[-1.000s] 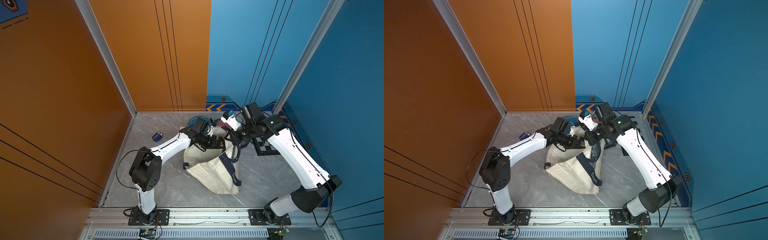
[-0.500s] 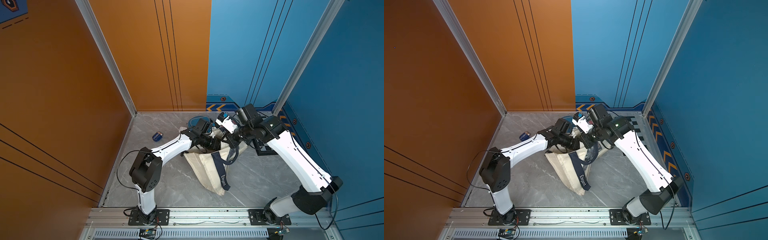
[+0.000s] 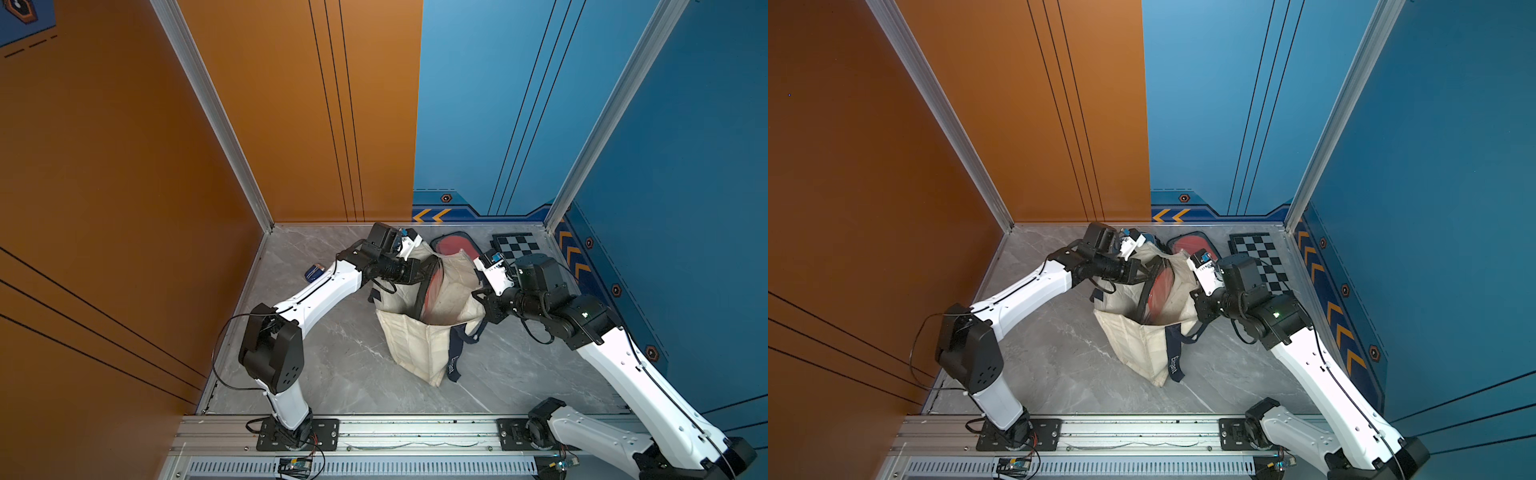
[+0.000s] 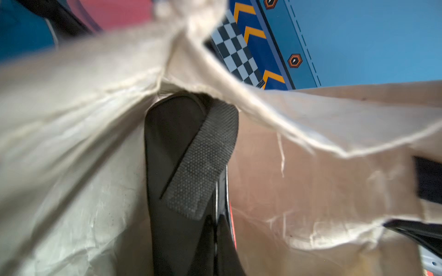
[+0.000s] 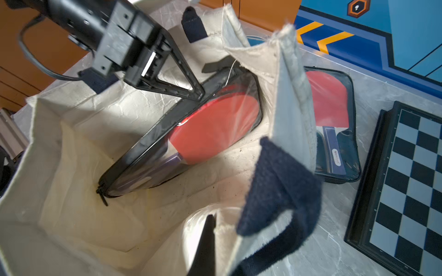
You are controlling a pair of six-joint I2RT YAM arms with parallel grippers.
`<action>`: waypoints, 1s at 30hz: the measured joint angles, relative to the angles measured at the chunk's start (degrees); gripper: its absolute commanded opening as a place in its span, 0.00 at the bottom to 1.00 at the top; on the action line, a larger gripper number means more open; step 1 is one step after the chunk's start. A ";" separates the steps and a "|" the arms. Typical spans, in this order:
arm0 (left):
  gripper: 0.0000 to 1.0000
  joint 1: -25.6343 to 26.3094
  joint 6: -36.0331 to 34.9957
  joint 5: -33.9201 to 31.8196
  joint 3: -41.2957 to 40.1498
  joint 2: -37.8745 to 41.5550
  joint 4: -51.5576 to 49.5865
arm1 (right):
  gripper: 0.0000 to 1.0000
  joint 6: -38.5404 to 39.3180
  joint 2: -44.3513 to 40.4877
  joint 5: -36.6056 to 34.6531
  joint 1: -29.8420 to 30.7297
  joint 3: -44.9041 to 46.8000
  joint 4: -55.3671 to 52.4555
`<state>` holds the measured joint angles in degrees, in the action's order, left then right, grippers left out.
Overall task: Remove the ping pong set from the canvas bag
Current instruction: Pick up the ping pong set from the canvas bag, then place the ping pong set at the center of the board.
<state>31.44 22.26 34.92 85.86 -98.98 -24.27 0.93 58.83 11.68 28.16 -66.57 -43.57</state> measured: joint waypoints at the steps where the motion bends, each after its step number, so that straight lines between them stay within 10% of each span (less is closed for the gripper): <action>1: 0.00 0.02 0.00 -0.02 0.66 0.00 -0.02 | 0.00 -0.35 -0.02 0.00 -0.20 0.92 0.81; 30: 0.00 -2.54 0.02 -9.64 21.81 7.91 -12.07 | 0.00 -0.81 3.63 -0.20 -8.31 10.84 15.78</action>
<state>28.91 22.28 25.28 107.68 -91.07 -36.34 0.12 62.46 11.49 19.86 -55.72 -27.79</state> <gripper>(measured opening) 0.052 0.049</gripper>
